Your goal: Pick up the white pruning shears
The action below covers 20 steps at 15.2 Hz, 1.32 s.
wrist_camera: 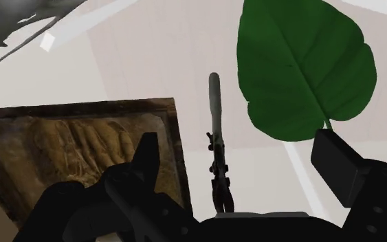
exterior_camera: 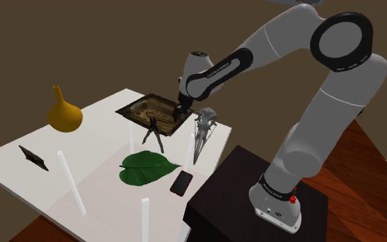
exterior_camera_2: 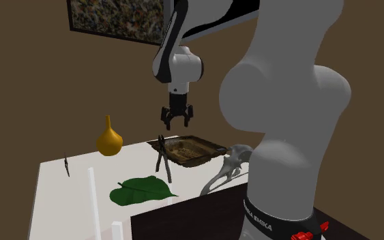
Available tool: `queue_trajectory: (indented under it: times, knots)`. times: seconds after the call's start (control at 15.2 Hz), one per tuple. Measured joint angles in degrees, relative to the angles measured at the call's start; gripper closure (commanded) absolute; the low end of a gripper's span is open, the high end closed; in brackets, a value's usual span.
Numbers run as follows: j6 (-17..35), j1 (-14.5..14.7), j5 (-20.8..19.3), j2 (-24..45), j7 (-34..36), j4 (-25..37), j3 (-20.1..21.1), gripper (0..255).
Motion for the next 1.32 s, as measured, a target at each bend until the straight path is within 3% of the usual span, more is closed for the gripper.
queue_trajectory:
  times: [0.73,1.32]
  knots:
    - [13.57,1.64,-1.90,24.60,1.42,17.43,0.33,0]
    - [17.93,1.57,-2.11,31.63,1.33,20.83,0.19,0]
